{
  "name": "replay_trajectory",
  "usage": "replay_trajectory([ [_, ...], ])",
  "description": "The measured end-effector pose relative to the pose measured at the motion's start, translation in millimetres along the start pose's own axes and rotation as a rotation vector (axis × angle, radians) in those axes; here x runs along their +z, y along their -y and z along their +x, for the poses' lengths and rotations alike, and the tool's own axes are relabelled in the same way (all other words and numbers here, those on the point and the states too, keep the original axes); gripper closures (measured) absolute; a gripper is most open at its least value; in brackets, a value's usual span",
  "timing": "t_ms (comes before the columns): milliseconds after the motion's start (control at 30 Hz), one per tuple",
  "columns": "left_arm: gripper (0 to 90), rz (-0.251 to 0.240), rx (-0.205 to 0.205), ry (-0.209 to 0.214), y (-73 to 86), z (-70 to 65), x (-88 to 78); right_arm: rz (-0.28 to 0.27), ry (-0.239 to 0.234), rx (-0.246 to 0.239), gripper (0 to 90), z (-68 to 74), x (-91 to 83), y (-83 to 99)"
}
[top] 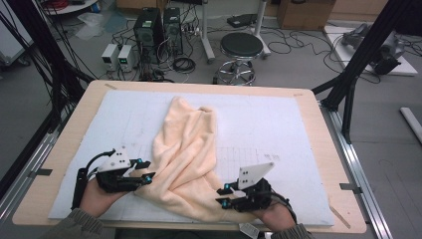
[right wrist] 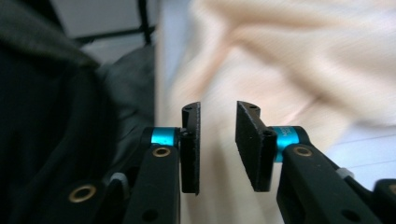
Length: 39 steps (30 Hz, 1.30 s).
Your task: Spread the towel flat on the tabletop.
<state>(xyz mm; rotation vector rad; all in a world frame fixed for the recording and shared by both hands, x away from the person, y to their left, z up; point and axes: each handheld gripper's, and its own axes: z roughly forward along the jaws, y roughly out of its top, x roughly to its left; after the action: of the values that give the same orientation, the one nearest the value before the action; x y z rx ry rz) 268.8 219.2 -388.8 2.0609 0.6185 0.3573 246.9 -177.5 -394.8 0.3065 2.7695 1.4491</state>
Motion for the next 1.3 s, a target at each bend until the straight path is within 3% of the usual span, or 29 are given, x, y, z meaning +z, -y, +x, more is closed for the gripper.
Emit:
replay_trajectory([
  [100, 51.6, 0.005, -0.005, -0.026, -4.0, 14.0, 6.9, -0.044, 0.061, -0.009, 67.1, -18.7, -2.4, -10.0],
  [233, 49.0, 0.033, -0.021, -0.041, -3.5, 27.2, 19.9, -0.035, 0.113, -0.02, 62.1, -46.2, 14.6, -18.9],
  [433, 47.2, 0.122, -0.041, -0.063, 3.3, 42.7, 38.2, 0.054, 0.096, -0.015, 58.8, -70.6, 52.9, -15.0],
  [567, 50.4, 0.174, -0.044, -0.028, 7.3, 44.2, 48.0, 0.113, 0.082, -0.014, 59.9, -72.7, 66.1, -9.6],
  [700, 68.4, 0.231, -0.03, 0.004, 13.0, 40.7, 55.4, 0.126, 0.104, -0.003, 69.4, -74.2, 68.4, -7.2],
  [800, 75.8, 0.229, -0.034, 0.009, 14.7, 40.5, 55.6, 0.129, 0.125, -0.005, 71.8, -73.1, 65.2, -7.3],
  [967, 81.0, 0.229, -0.018, -0.008, 14.3, 38.8, 53.5, 0.11, 0.105, -0.008, 69.2, -66.1, 54.9, -7.6],
  [1167, 85.0, 0.219, -0.014, -0.023, 14.3, 37.9, 51.0, 0.182, 0.094, -0.037, 66.6, -57.1, 57.8, 0.5],
  [1300, 86.7, 0.21, -0.014, -0.032, 14.3, 36.7, 49.8, 0.168, 0.086, -0.015, 76.0, -62.0, 60.0, 2.5],
])
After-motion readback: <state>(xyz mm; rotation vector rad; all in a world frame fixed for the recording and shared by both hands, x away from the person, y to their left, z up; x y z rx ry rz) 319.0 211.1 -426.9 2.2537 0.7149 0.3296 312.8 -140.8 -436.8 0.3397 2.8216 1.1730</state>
